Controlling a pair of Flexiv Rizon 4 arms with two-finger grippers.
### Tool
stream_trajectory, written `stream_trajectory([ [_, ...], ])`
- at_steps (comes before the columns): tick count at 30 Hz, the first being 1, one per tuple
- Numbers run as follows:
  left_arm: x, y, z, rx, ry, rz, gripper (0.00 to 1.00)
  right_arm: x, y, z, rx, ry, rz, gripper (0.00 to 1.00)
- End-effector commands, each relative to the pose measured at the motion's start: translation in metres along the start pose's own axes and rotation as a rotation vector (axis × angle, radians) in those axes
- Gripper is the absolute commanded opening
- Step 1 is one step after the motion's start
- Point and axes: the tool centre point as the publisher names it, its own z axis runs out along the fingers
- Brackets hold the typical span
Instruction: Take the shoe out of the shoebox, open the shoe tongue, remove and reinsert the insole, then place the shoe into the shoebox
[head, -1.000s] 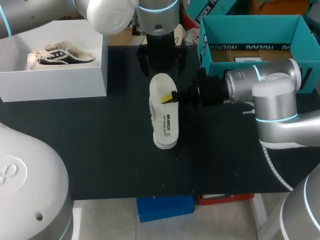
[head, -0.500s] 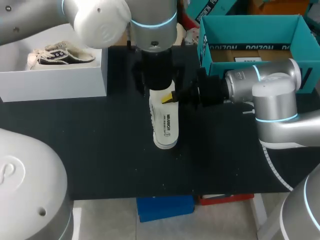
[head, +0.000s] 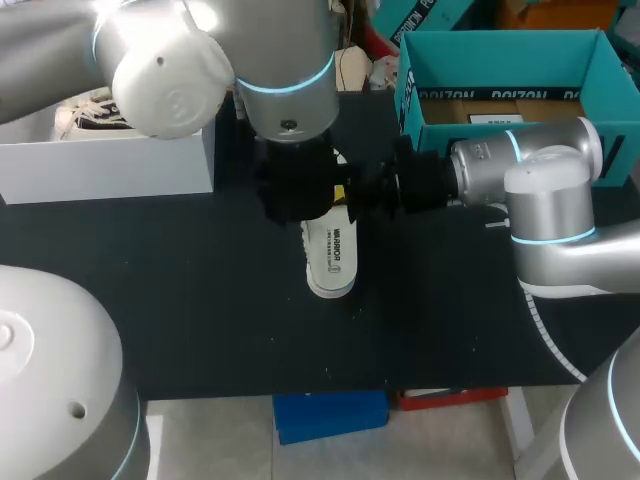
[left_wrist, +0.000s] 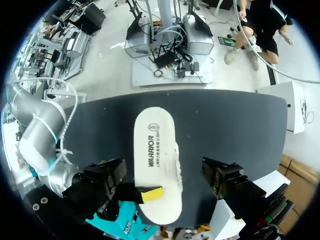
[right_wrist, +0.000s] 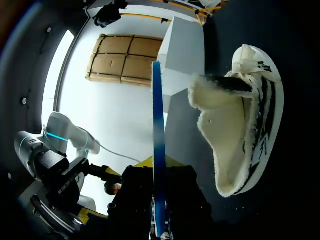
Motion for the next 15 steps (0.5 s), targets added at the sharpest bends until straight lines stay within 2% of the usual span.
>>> stream_trajectory([
  [1,0.027,-0.008,-0.001,0.025,-0.31,0.021,1.0,0.001,0.0,0.001,-0.001,-0.004,0.001,0.0],
  [6,0.044,-0.015,-0.002,0.007,-0.579,0.091,1.0,0.001,0.0,0.001,-0.001,-0.004,0.001,0.0],
  [9,0.052,-0.017,0.0,0.015,-0.697,0.138,1.0,0.001,0.0,0.001,-0.001,-0.004,0.001,0.0],
  [15,0.052,-0.017,0.0,0.015,-0.697,0.138,1.0,0.001,0.0,0.001,-0.001,-0.004,0.001,0.0],
])
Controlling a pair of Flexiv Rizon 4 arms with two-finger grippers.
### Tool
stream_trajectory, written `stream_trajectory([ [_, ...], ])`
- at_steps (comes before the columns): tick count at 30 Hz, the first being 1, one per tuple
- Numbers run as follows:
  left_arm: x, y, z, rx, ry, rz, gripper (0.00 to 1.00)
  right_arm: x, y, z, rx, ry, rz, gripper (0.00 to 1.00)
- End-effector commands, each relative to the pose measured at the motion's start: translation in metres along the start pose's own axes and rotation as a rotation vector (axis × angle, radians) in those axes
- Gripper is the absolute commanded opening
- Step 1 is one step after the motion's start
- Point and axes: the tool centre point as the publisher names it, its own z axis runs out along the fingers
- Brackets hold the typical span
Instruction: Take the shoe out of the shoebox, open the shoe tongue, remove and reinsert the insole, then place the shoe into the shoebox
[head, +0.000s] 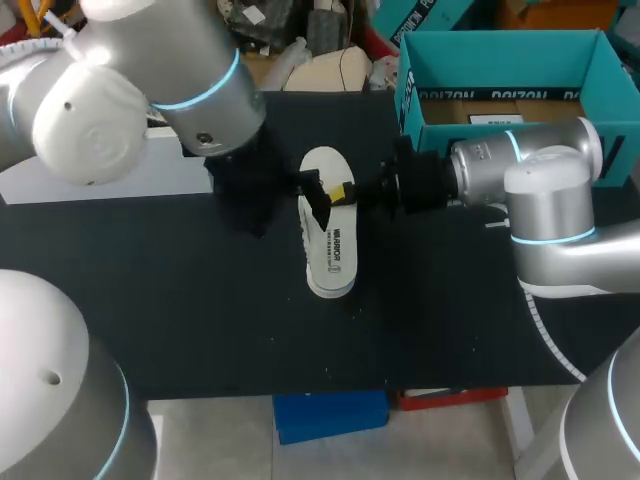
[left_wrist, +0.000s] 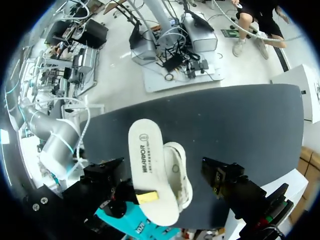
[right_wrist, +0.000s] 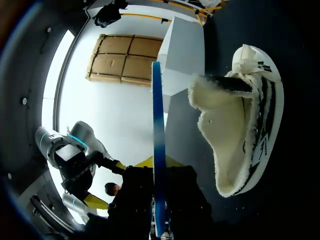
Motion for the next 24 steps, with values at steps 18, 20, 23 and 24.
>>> stream_trajectory([
  [18,0.021,-0.007,-0.001,-0.015,-0.456,0.042,1.0,0.001,0.0,0.001,-0.001,-0.004,0.001,0.0],
  [20,0.021,-0.007,-0.001,-0.015,-0.456,0.042,1.0,0.001,0.0,0.001,-0.001,-0.004,0.001,0.0],
  [23,0.03,-0.005,-0.003,-0.149,-0.576,-0.081,1.0,0.001,0.0,0.001,-0.001,-0.004,0.001,0.0],
  [24,0.033,-0.005,-0.003,-0.165,-0.647,-0.135,1.0,0.001,0.0,0.001,-0.001,-0.004,0.001,0.0],
])
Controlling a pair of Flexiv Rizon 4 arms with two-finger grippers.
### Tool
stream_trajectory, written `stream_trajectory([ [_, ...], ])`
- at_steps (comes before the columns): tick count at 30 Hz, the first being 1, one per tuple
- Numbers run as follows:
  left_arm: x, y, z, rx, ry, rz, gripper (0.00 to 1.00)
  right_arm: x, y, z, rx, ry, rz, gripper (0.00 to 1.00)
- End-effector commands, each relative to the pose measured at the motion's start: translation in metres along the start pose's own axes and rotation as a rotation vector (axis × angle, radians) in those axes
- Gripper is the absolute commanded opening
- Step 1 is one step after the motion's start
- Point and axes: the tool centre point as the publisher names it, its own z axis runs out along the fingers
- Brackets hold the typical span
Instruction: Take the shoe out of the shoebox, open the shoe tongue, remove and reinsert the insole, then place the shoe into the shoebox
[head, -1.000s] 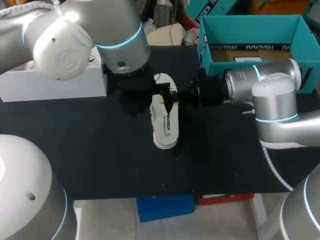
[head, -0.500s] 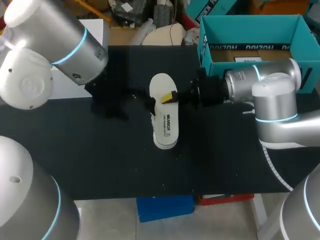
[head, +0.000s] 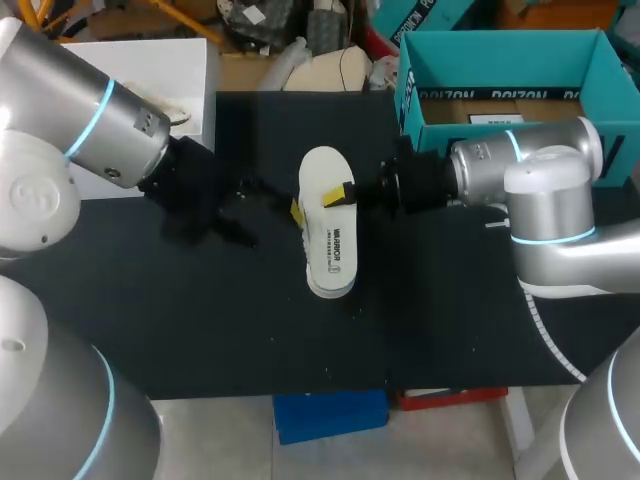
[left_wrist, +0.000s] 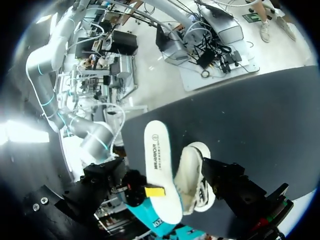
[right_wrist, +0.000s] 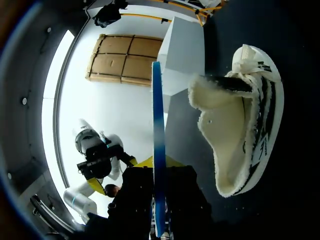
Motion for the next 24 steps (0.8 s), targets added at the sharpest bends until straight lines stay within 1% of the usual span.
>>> stream_trajectory([
  [1,0.014,-0.006,-0.003,-0.181,-0.226,-0.134,1.0,0.001,0.0,0.001,-0.001,-0.004,0.001,0.0],
  [2,0.018,-0.008,-0.003,-0.237,-0.248,-0.145,1.0,0.001,0.0,0.001,-0.001,-0.004,0.001,0.0],
  [3,0.02,-0.008,-0.003,-0.256,-0.288,-0.157,1.0,0.001,0.0,0.001,-0.001,-0.004,0.001,0.0],
  [5,0.025,-0.008,-0.003,-0.254,-0.366,-0.204,1.0,0.001,0.0,0.001,-0.001,-0.004,0.001,0.0],
  [8,0.027,-0.008,-0.001,-0.262,-0.408,-0.201,1.0,0.001,0.0,0.001,-0.001,-0.004,0.001,0.0],
  [9,0.028,-0.008,-0.001,-0.252,-0.434,-0.202,1.0,0.001,0.0,0.001,-0.001,-0.004,0.001,0.0],
  [22,0.028,-0.008,-0.001,-0.252,-0.434,-0.202,1.0,0.001,0.0,0.001,-0.001,-0.004,0.001,0.0],
  [24,0.029,-0.007,0.005,-0.255,-0.477,-0.216,1.0,0.001,0.0,0.001,-0.001,-0.004,0.001,0.0],
])
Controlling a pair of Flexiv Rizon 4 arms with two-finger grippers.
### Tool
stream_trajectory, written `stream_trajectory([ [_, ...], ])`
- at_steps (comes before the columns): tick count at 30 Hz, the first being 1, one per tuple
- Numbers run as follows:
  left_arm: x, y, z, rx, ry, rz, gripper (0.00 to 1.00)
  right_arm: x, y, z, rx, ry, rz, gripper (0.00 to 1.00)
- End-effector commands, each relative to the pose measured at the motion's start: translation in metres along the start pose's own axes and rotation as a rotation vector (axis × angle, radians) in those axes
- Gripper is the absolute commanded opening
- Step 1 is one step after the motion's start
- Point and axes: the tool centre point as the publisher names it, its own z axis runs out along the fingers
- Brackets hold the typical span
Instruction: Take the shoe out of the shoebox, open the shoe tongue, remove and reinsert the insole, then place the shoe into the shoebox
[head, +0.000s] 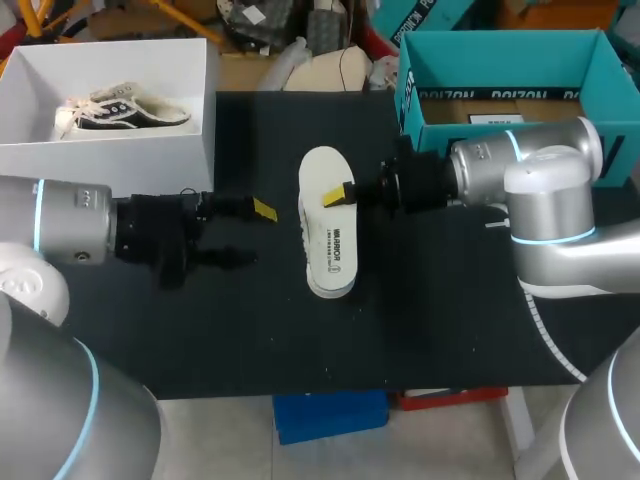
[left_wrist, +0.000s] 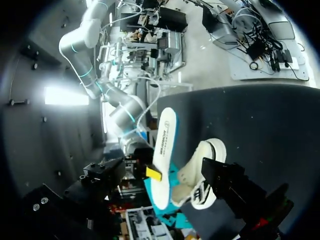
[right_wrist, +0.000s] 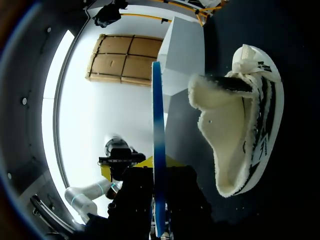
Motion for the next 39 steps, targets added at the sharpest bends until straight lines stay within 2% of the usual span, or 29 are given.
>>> stream_trajectory([
  [1,0.008,-0.004,0.009,-0.02,-0.112,-0.026,1.0,0.001,0.0,0.001,-0.001,-0.004,0.001,0.0],
  [3,0.011,-0.004,0.013,0.045,-0.22,-0.125,1.0,0.001,0.0,0.001,-0.001,-0.004,0.001,0.0],
  [9,0.019,0.0,0.024,0.046,-0.315,-0.146,1.0,0.001,0.0,0.001,-0.001,-0.004,0.001,0.0],
  [13,0.02,0.004,0.029,0.085,-0.41,-0.16,1.0,0.001,0.0,0.001,-0.001,-0.004,0.001,0.0],
  [17,0.021,0.008,0.035,0.078,-0.413,-0.138,1.0,0.001,0.0,0.001,-0.001,-0.004,0.001,0.0],
  [20,0.02,0.01,0.043,0.053,-0.37,-0.083,0.99,0.001,0.0,0.001,-0.001,-0.004,0.001,0.0],
  [21,0.019,0.01,0.045,0.049,-0.365,-0.067,0.93,0.001,0.0,0.001,-0.001,-0.004,0.001,0.0],
  [22,0.017,0.01,0.046,0.052,-0.368,-0.064,0.93,0.001,0.0,0.001,-0.001,-0.004,0.001,0.0],
  [23,0.016,0.011,0.048,0.043,-0.36,-0.05,0.85,0.001,0.0,0.001,-0.001,-0.004,0.001,0.0],
  [26,0.013,0.013,0.054,0.03,-0.354,-0.025,0.72,0.001,0.0,0.001,-0.001,-0.004,0.001,0.0],
  [28,0.011,0.014,0.058,0.036,-0.366,-0.024,0.72,0.001,0.0,0.001,-0.001,-0.004,0.001,0.0],
  [32,0.011,0.017,0.066,0.034,-0.36,-0.011,0.65,0.001,0.0,0.001,-0.001,-0.004,0.001,0.0],
  [34,0.01,0.019,0.071,0.035,-0.358,0.003,0.55,0.001,0.0,0.001,-0.001,-0.004,0.001,0.0],
  [39,0.006,0.029,0.081,0.042,-0.377,0.017,0.49,0.001,0.0,0.001,-0.001,-0.004,0.001,0.0],
])
